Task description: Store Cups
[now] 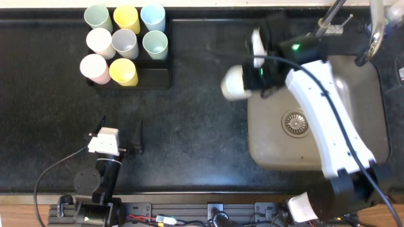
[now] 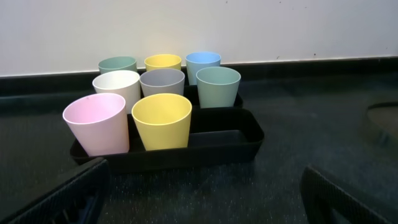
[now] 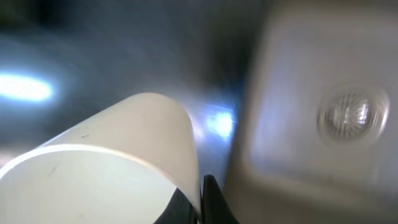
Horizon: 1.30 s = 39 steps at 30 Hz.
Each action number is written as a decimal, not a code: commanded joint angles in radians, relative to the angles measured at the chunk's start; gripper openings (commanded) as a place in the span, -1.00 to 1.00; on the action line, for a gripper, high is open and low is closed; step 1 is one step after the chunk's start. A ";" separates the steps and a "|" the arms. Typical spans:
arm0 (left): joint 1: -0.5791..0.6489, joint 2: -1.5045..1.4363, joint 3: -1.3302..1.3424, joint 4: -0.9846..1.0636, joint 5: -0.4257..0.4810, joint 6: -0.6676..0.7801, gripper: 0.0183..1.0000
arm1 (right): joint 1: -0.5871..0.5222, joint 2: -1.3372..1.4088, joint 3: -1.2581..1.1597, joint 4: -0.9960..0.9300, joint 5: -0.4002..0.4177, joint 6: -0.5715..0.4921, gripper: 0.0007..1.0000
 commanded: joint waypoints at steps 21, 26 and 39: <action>-0.006 -0.010 -0.001 -0.004 -0.002 -0.014 1.00 | 0.449 0.473 0.814 -0.135 0.093 0.394 -0.91; -0.006 -0.010 -0.001 -0.004 -0.002 -0.014 1.00 | 0.449 0.533 0.814 -0.120 0.116 0.420 -0.91; -0.006 -0.010 -0.001 -0.004 -0.002 -0.014 1.00 | 0.450 0.653 0.813 -0.106 0.153 0.472 -0.91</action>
